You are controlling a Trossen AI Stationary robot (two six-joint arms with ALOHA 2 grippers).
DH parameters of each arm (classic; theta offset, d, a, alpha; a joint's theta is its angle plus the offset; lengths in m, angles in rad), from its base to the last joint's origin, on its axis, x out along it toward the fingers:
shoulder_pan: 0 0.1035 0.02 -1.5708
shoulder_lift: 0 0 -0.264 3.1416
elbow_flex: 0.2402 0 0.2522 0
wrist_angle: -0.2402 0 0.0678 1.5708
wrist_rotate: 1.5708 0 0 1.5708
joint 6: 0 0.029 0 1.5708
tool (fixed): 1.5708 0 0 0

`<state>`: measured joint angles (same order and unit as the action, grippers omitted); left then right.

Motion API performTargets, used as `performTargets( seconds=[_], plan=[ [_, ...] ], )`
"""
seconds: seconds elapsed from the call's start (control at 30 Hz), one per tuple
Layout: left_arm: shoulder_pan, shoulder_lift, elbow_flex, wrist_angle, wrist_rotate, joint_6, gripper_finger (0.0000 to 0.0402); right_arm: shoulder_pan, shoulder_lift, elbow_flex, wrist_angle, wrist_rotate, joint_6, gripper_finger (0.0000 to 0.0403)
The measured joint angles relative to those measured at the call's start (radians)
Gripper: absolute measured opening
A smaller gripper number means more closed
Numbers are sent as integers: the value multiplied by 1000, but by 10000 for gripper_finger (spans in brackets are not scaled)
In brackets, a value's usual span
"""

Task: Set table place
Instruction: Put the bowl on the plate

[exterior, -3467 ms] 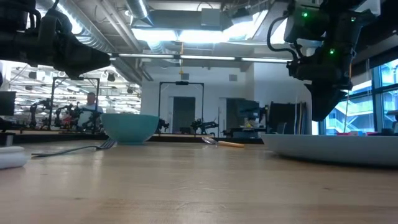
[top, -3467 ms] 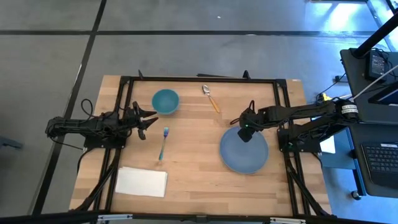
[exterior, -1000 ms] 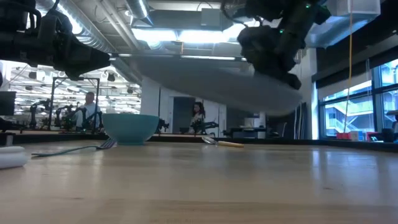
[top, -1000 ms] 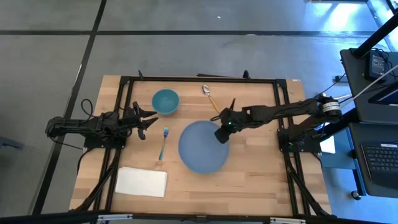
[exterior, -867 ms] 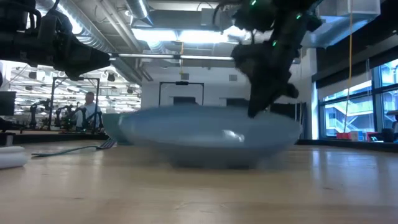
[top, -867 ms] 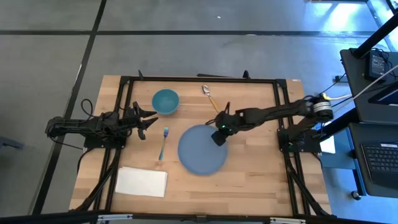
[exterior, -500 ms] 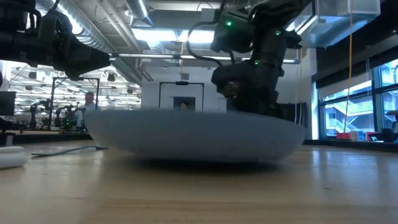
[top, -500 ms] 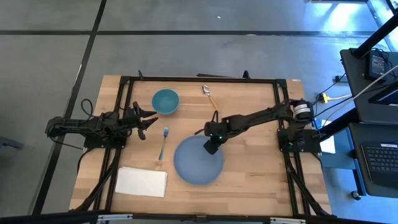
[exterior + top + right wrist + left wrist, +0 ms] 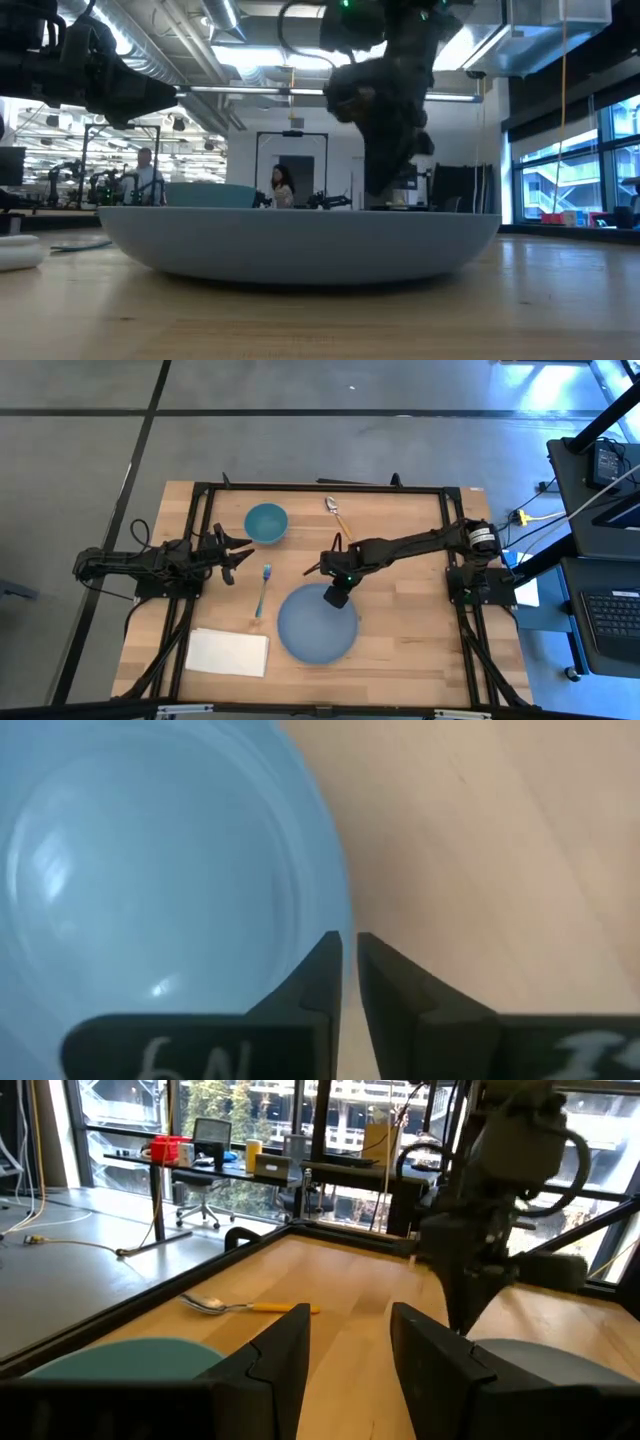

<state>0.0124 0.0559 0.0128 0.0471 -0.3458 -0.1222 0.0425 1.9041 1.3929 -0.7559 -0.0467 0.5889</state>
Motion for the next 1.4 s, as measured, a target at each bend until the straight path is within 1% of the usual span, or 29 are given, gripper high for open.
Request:
performTargets(
  seconds=[0.07,0.13,0.23,0.33,0.4,0.43,0.5,0.57,0.63,0.7,0.83,0.93,1.0,1.1,1.27,1.4],
  plan=[
    [0,6,0,0,-1,1,135,0,0,49,-77,1,-19,41],
    [0,12,0,1,-27,1,135,0,0,94,-158,21,-45,41],
    [4,25,3,1,-88,-26,135,0,0,168,-246,124,-44,41],
    [24,54,33,-35,-94,-74,135,0,0,237,-311,248,-82,41],
    [39,86,75,-82,-75,-83,135,0,0,277,-338,307,-130,41],
    [47,106,102,-115,-64,-83,135,-1,-2,291,-341,317,-149,42],
    [61,154,172,-175,-54,-61,135,0,-2,311,-334,317,-150,42],
    [72,208,258,-214,-53,-3,135,0,-2,324,-319,317,-128,42],
    [81,269,352,-280,-52,61,135,1,-2,327,-291,316,-92,42],
    [95,343,451,-365,-52,87,135,0,-2,326,-286,315,-78,42],
    [126,511,614,-524,-50,32,135,0,-2,323,-279,325,-69,42],
    [151,646,698,-583,12,-34,135,0,-2,322,-273,375,-72,42],
    [171,741,735,-597,52,-50,135,2,-2,322,-277,384,-75,42],
    [202,891,764,-604,58,-46,135,11,-2,322,-305,386,-76,42],
    [312,1098,783,-619,148,-59,135,36,-2,322,-333,413,-73,42],
    [389,1206,800,-610,131,-24,135,58,-2,322,-333,421,-72,42]
  ],
)
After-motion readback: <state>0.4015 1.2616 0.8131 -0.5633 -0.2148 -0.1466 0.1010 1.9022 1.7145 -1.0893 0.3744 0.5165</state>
